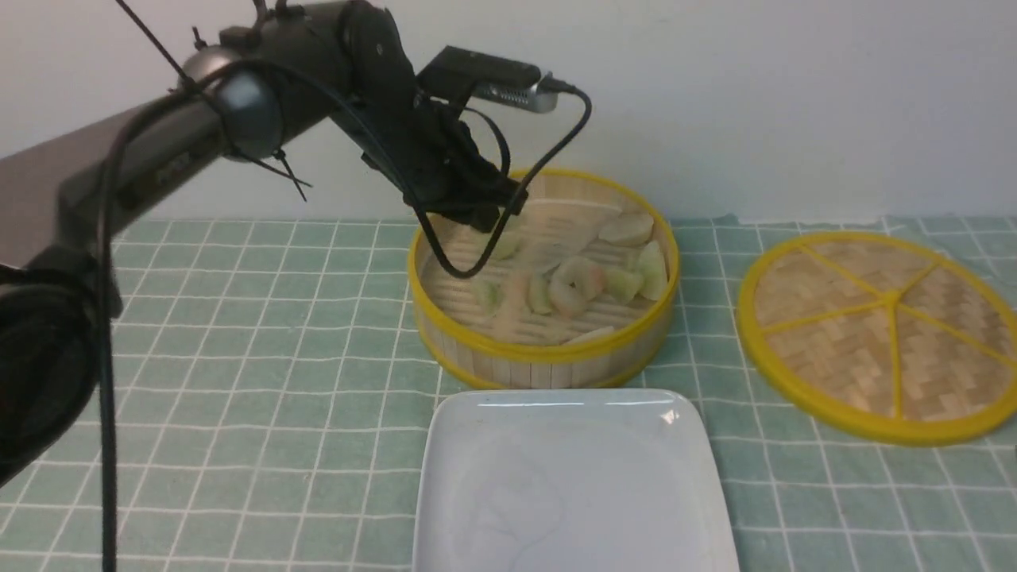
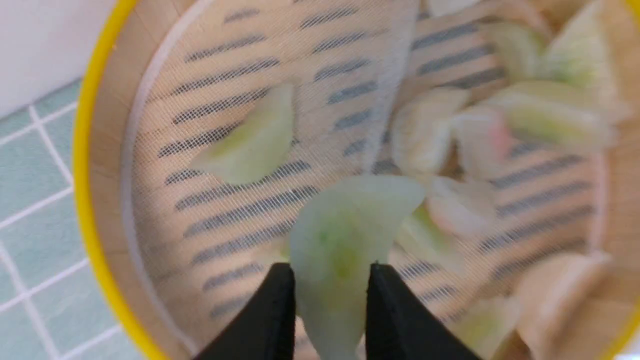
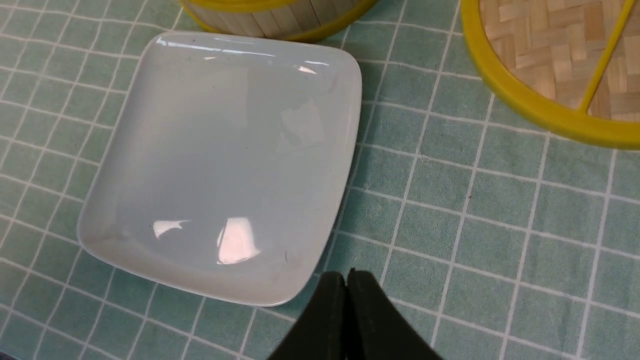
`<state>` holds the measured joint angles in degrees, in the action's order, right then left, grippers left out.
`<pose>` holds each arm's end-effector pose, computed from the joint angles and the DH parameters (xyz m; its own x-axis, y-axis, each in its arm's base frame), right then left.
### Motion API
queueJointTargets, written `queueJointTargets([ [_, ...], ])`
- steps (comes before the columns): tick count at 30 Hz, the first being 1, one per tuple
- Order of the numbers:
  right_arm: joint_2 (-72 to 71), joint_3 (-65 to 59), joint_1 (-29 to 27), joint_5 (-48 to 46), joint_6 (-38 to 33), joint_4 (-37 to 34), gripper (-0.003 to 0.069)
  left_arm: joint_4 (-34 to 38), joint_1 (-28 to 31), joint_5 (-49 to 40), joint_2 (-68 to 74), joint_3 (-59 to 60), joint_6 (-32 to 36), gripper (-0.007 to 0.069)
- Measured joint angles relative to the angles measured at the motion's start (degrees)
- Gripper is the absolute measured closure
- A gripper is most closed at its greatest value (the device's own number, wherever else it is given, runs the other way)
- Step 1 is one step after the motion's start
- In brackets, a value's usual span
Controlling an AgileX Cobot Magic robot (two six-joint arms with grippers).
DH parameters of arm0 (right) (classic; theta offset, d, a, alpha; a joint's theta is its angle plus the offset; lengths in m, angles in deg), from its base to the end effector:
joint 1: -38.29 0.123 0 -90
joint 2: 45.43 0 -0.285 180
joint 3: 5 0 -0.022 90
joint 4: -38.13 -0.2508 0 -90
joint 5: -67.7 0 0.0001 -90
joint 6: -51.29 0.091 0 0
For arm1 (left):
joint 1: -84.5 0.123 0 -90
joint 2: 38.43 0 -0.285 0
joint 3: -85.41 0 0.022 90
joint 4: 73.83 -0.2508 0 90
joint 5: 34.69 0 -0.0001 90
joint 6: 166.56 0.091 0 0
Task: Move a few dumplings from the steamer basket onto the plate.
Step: Use the left arm to grab a dumpling from the steamer, then use the left arm to put the dumpling into the plate
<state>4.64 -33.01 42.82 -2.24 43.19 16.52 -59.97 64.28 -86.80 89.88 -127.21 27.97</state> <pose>0.1020 0.0397 0.3435 -0.8309 -0.0718 -0.5518 -0.2690 0.9199 0.2854 0.4417 -0.1810 0.2687 -0.7377 0.3795 -0.5584 0.5148 0.8513 -0.1015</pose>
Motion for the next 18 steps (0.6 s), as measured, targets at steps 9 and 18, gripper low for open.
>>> queueJointTargets([
  [9, 0.0, 0.0, 0.0, 0.0, 0.0, 0.0, 0.0669, 1.6, 0.0, -17.3, -10.7, 0.0, 1.6, 0.047],
  [18, 0.0, 0.0, 0.0, 2.0, -0.6, 0.0, 0.0669, 4.5, -5.8, -18.2, -15.9, 14.9, 2.0, 0.047],
])
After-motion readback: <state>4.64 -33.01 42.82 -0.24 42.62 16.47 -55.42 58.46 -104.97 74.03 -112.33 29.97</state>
